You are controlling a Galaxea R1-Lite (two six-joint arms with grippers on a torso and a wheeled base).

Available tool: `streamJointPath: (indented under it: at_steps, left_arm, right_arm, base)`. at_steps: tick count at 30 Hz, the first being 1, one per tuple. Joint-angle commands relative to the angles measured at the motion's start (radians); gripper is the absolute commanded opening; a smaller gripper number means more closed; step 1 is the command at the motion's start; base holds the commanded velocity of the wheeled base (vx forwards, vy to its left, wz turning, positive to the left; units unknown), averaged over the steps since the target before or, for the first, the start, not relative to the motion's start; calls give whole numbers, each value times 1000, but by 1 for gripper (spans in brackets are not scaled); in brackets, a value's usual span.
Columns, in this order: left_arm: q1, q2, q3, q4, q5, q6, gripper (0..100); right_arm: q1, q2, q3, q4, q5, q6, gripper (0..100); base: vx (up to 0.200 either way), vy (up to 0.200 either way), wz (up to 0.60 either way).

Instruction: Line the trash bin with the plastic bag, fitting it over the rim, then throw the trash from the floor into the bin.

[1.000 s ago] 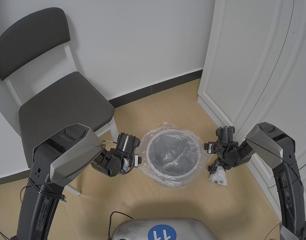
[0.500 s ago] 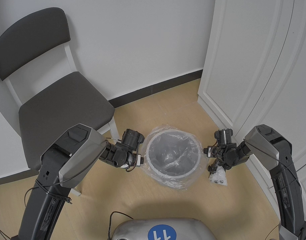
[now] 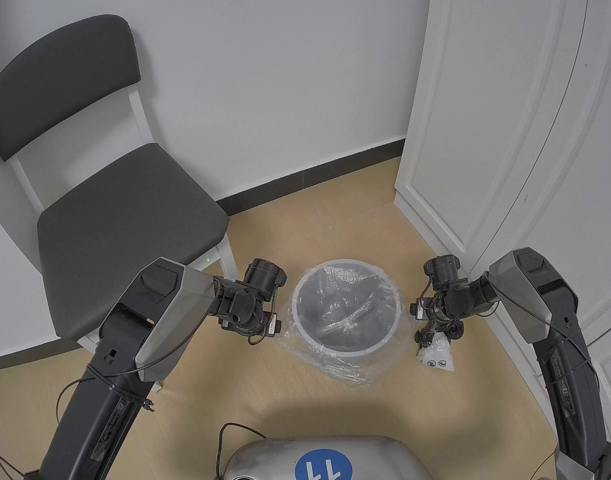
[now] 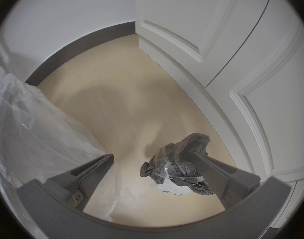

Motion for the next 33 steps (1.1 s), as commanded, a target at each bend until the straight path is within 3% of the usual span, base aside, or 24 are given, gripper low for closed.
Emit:
streamJointPath:
  at_steps: [1,11,20,24,25,33]
  left_arm:
    - [11,25,-9,3,1,4,100]
    - [3,-57,6,8,-1,-42,100]
    - [-11,-245,239,-18,-9,-54,100]
    - [-14,-267,308,-70,-9,-56,100]
    - [-16,-271,357,-136,-10,-54,100]
    - [-13,-300,516,-308,-44,-54,100]
  right_arm:
    - [-3,21,-24,4,-3,1,100]
    - [-2,-59,43,1,-8,32,100]
    - [10,-215,215,-8,2,4,100]
    - [14,-286,318,-13,28,-31,100]
    - [27,-297,361,-37,71,-62,100]
    - [40,-232,390,-141,95,-120,100]
  base:
    - [0,0,0]
    - [0,0,0]
    - [0,0,0]
    - [0,0,0]
    - [0,0,0]
    - [0,0,0]
